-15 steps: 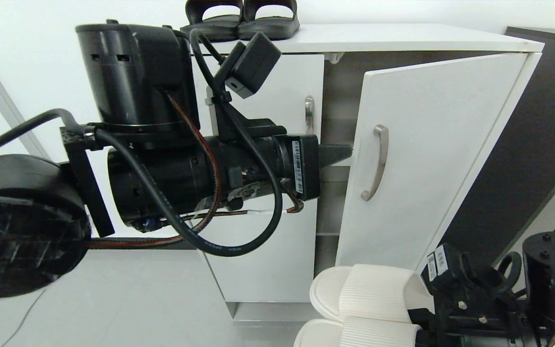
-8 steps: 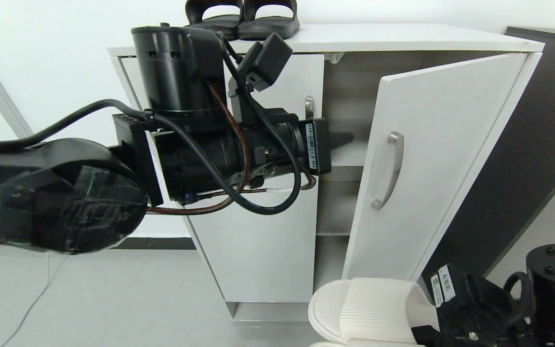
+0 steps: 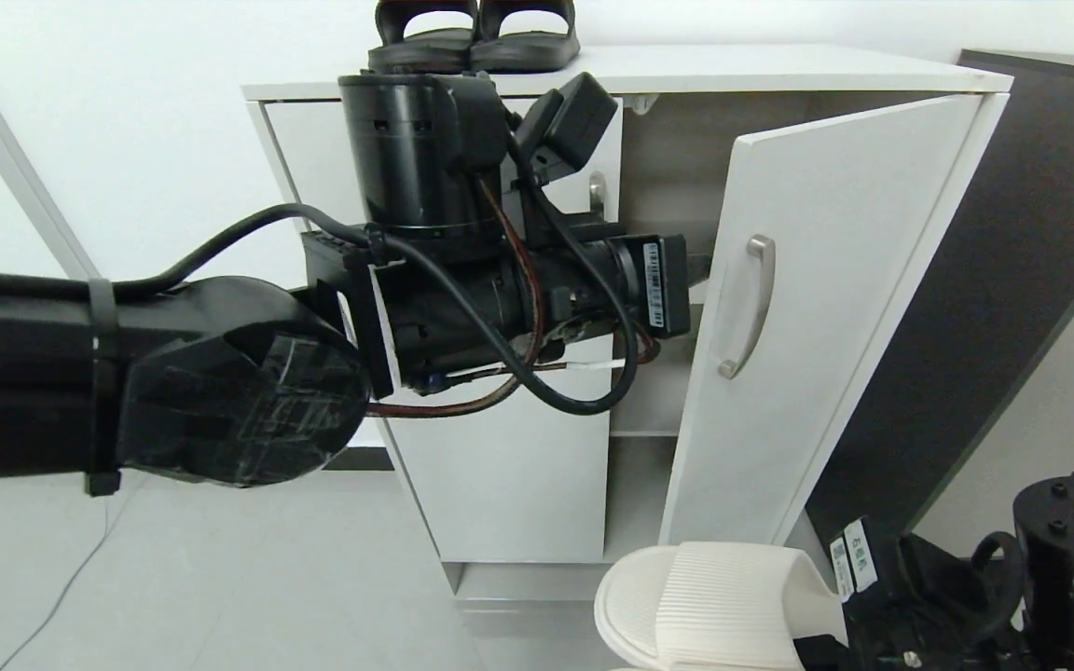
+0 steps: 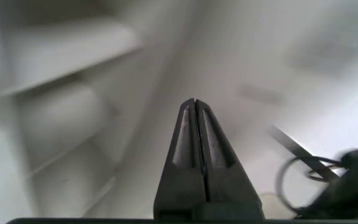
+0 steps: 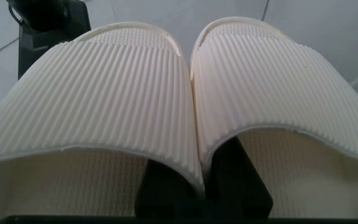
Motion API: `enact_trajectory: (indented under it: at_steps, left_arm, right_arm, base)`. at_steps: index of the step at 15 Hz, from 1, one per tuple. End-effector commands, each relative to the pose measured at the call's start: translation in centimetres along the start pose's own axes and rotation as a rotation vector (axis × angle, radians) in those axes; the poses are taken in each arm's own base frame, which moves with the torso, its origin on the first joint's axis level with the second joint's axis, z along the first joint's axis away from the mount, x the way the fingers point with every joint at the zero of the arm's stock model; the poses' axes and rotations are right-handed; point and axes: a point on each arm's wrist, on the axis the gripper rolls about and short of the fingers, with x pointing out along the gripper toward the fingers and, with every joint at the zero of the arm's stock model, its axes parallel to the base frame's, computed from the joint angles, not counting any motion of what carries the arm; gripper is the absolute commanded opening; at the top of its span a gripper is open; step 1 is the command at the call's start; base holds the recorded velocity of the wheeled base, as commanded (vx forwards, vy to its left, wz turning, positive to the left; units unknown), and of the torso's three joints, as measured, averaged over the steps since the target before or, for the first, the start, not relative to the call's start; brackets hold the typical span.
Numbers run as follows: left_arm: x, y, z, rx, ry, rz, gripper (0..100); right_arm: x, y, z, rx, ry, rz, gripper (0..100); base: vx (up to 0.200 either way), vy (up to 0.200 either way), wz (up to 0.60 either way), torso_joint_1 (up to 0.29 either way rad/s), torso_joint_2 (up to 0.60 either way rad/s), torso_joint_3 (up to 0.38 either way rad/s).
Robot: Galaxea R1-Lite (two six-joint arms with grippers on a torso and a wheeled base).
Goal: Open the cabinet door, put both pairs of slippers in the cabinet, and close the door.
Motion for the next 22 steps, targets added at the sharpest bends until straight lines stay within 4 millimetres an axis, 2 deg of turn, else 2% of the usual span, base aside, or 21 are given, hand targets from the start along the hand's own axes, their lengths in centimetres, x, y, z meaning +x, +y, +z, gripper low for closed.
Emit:
enact_trajectory:
  at_steps: [1, 3, 5, 8, 9, 10, 11, 13, 15, 17, 18, 20, 22]
  left_arm:
    - [1.1, -3.2, -0.9, 0.009, -0.017, -0.104, 0]
    - [1.9, -5.0, -1.3, 0.014, -0.036, -0.16, 0]
    - [2.3, -4.5, -1.6, 0.018, -0.059, -0.155, 0]
    - [1.9, -1.5, -1.2, 0.023, -0.074, -0.059, 0]
    - [0.9, 0.0, -0.6, 0.027, -0.085, -0.011, 0]
    - [-0.1, 0.4, -0.1, 0.029, -0.094, 0.008, 0]
    - [-3.0, 0.8, 1.0, 0.035, -0.111, 0.056, 0]
    - [-8.7, 1.0, 1.8, 0.043, -0.115, 0.138, 0]
    - [-15.5, 0.7, 1.0, 0.052, -0.074, 0.279, 0]
    - [-21.5, -0.9, -0.3, 0.061, -0.073, 0.472, 0]
    - [-25.3, -2.5, -1.4, 0.062, -0.1, 0.592, 0]
    - [-31.1, -5.1, -4.4, 0.069, -0.149, 0.812, 0]
    - [-34.9, -7.0, -8.8, 0.077, -0.172, 1.05, 0]
  right_arm:
    - [0.1, 0.3, -0.2, -0.002, 0.009, 0.014, 0]
    - [0.0, 0.4, -0.2, -0.003, 0.008, 0.013, 0]
    - [0.0, 0.4, -0.3, -0.003, 0.008, 0.012, 0]
    - [0.1, 0.3, -0.2, -0.003, 0.01, 0.009, 0]
    - [0.3, 0.2, -0.1, -0.001, 0.009, 0.004, 0]
    - [0.5, 0.0, -0.1, 0.003, 0.01, -0.001, 0]
    - [0.6, -1.3, 0.3, 0.025, 0.008, -0.079, 0]
    - [0.9, -2.4, 0.7, 0.09, 0.005, -0.165, 0]
    - [0.9, -2.4, 1.0, 0.112, -0.005, -0.172, 0]
    - [0.8, -2.4, 1.1, 0.106, -0.012, -0.175, 0]
    - [0.7, -2.4, 1.1, 0.106, -0.013, -0.176, 0]
    - [0.6, -2.3, 1.2, 0.104, -0.019, -0.179, 0]
    - [0.3, -2.3, 1.4, 0.1, -0.03, -0.18, 0]
  base:
    - [-0.2, 0.0, 0.0, 0.002, 0.0, 0.002]
    - [-0.2, 0.0, 0.0, 0.002, 0.0, 0.002]
    - [-0.1, 0.0, 0.0, 0.001, 0.0, 0.001]
    - [0.0, 0.0, 0.0, 0.0, 0.0, 0.0]
    - [0.0, 0.0, 0.0, 0.0, 0.0, 0.0]
    - [0.0, 0.0, 0.0, 0.0, 0.0, 0.0]
    - [0.0, 0.0, 0.0, 0.0, 0.0, 0.0]
    - [0.0, 0.0, 0.0, 0.0, 0.0, 0.0]
    - [0.0, 0.0, 0.0, 0.0, 0.0, 0.0]
    - [0.0, 0.0, 0.0, 0.0, 0.0, 0.0]
    - [0.0, 0.0, 0.0, 0.0, 0.0, 0.0]
    - [0.0, 0.0, 0.0, 0.0, 0.0, 0.0]
    - [0.0, 0.0, 0.0, 0.0, 0.0, 0.0]
